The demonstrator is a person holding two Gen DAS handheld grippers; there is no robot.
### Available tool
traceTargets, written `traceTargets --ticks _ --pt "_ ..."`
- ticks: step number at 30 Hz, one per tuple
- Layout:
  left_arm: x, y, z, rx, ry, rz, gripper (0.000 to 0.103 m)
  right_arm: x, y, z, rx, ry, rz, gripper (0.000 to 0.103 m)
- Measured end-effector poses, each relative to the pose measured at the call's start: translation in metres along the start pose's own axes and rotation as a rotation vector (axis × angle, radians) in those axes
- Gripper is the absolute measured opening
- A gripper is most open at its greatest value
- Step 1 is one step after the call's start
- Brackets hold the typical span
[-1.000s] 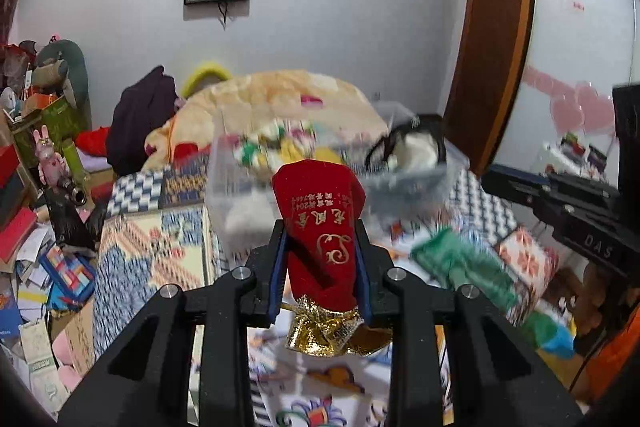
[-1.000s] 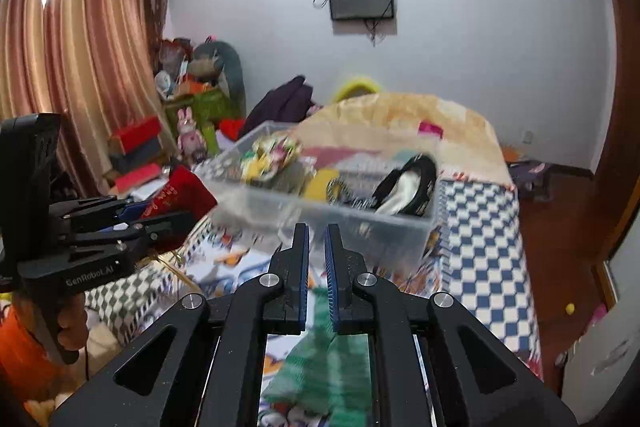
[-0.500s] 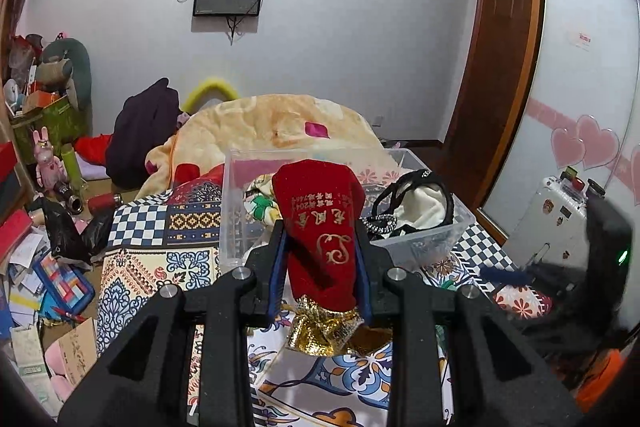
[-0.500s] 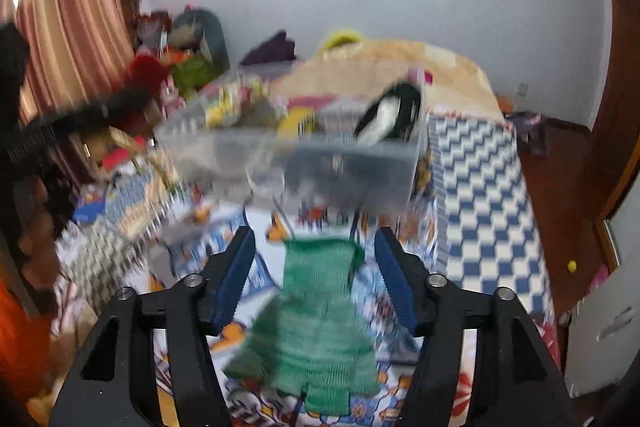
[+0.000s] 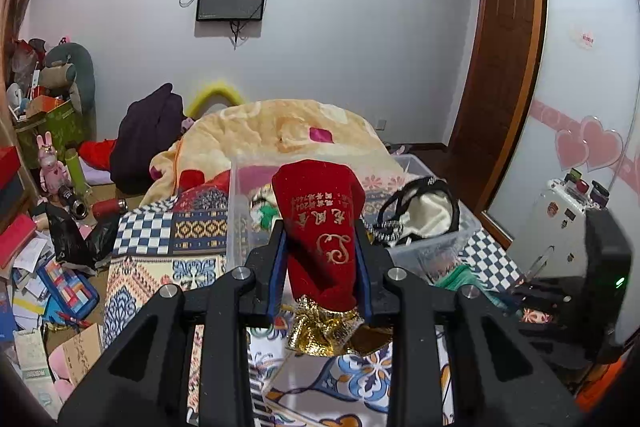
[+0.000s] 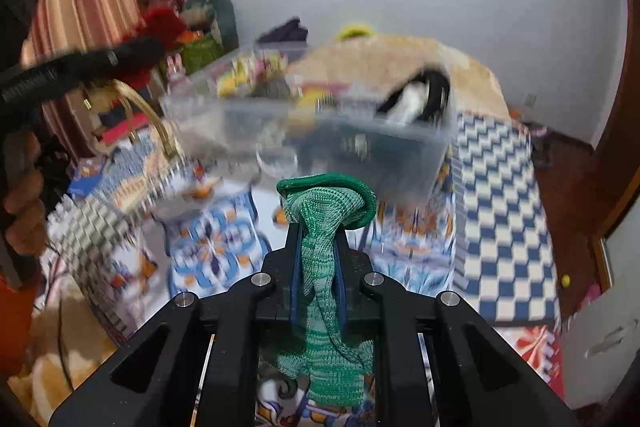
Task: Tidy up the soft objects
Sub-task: 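Carry the sock and red pouch over the clear box with both tools, then open both tools to release the sock and pouch into the box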
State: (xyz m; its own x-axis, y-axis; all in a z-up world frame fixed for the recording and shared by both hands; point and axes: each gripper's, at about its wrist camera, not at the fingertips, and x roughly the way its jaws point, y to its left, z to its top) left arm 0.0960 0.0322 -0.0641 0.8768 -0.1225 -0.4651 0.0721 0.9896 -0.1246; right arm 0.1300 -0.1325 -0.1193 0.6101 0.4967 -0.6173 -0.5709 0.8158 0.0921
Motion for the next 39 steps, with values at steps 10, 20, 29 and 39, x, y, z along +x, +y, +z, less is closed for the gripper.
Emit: traceTargets --ticks 10,20,29,39 --pt "0.021 -0.009 0.037 0.023 -0.041 0.015 0.03 -0.019 -0.006 0.07 0.013 -0.192 -0.03 0.012" --pt "0.079 -0.002 0.035 -0.017 0.079 0.002 0.03 0.023 -0.013 0.096 0.041 -0.155 -0.065 0.013" --pt "0.119 0.004 0.02 -0.026 0.185 0.009 0.046 0.054 -0.01 0.086 0.013 -0.061 -0.104 0.033" --pt "0.089 0.006 0.019 -0.018 0.135 0.012 0.063 0.028 -0.008 0.086 -0.032 -0.083 -0.115 0.052"
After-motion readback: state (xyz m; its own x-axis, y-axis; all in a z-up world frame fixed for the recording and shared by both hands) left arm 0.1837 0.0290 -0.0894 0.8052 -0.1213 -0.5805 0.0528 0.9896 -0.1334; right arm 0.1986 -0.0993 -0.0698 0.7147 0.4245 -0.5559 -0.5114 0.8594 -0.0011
